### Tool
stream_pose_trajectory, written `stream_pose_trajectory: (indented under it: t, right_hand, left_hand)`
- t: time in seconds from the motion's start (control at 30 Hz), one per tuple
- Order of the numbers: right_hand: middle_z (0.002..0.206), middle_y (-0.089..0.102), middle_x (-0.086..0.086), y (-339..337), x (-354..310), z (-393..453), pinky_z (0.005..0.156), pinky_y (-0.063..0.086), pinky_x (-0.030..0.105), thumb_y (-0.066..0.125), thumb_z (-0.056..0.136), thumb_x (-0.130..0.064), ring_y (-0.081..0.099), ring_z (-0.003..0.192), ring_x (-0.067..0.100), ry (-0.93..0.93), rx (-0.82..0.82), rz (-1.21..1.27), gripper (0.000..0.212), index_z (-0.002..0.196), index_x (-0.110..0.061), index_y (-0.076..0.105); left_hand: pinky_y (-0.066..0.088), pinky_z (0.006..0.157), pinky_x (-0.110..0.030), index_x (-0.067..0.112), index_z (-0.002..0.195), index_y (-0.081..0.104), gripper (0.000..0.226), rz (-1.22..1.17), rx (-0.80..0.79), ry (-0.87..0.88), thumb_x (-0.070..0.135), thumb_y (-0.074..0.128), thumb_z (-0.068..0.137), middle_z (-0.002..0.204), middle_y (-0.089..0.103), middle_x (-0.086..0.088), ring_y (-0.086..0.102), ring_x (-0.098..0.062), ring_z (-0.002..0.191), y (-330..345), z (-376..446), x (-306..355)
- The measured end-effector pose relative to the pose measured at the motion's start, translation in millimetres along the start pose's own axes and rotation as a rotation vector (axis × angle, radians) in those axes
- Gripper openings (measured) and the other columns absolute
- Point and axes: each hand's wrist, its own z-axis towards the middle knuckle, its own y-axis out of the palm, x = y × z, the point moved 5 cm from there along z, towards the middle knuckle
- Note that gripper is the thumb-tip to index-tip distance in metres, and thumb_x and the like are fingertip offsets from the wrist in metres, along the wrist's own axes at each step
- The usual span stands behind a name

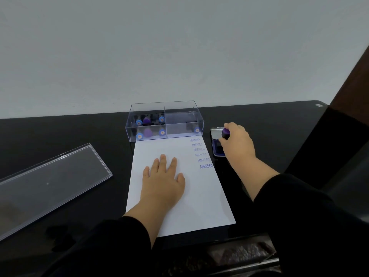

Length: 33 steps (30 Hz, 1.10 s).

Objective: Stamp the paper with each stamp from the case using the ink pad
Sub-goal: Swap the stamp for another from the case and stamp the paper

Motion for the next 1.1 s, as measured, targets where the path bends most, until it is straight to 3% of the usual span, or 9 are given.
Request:
stream_pose_trajectory:
  t: [0.3,0.5,0.57,0.7,0.9,1.1]
  right_hand:
    - [0.121,0.053,-0.002,-8.5,-16.5,-35.3,0.089,0.050,0.030,0.062,0.089,-0.013,0.057,0.102,0.018,-0.011,0.053,0.301,0.044,0.131,-0.019,0.052]
    - [0.114,0.058,-0.008,-8.6,-8.5,-66.0,0.081,0.042,0.019,0.068,0.085,-0.017,0.053,0.094,0.007,0.012,0.058,0.385,0.048,0.130,-0.023,0.054]
    - [0.106,0.055,-0.011,-9.7,-7.8,-72.1,0.077,0.042,0.019,0.070,0.084,-0.018,0.053,0.089,0.008,0.012,0.056,0.389,0.047,0.127,-0.026,0.053]
    - [0.097,0.057,-0.008,-7.4,-11.1,-75.4,0.064,0.041,0.017,0.071,0.083,-0.017,0.061,0.085,0.014,-0.026,0.045,0.375,0.029,0.101,-0.026,0.051]
    - [0.108,0.063,-0.004,3.4,-13.8,-76.4,0.076,0.050,0.026,0.070,0.083,-0.017,0.064,0.087,0.017,-0.068,-0.014,0.296,0.019,0.096,-0.019,0.056]
    - [0.098,0.060,-0.004,4.8,-15.8,-78.8,0.071,0.045,0.023,0.068,0.085,-0.018,0.059,0.082,0.015,-0.122,-0.048,0.212,0.019,0.101,-0.019,0.058]
  left_hand:
    - [-0.005,0.117,-0.041,0.027,0.152,-0.003,0.057,-0.032,0.013,0.004,0.042,0.015,0.100,0.159,-0.011,-0.003,-0.010,-0.021,0.146,-2.2,0.4,1.0]
    - [-0.005,0.117,-0.042,0.027,0.152,-0.004,0.057,-0.024,0.002,0.007,0.042,0.014,0.100,0.159,-0.012,-0.004,-0.010,-0.022,0.146,-1.5,0.2,0.1]
    - [-0.005,0.117,-0.042,0.027,0.152,-0.004,0.057,-0.022,0.007,0.008,0.042,0.014,0.100,0.159,-0.012,-0.004,-0.010,-0.022,0.146,-1.6,1.2,0.5]
    - [-0.005,0.117,-0.042,0.027,0.152,-0.004,0.057,-0.016,0.004,0.004,0.042,0.014,0.100,0.159,-0.012,-0.003,-0.010,-0.021,0.146,-1.4,1.5,0.6]
    - [-0.005,0.117,-0.042,0.028,0.152,-0.005,0.057,-0.018,0.004,-0.010,0.041,0.015,0.100,0.159,-0.013,-0.002,-0.011,-0.020,0.146,-1.6,2.1,1.2]
    - [-0.006,0.117,-0.042,0.029,0.151,-0.005,0.057,-0.017,-0.009,-0.015,0.042,0.014,0.100,0.159,-0.014,-0.002,-0.012,-0.020,0.146,-0.4,3.4,0.5]
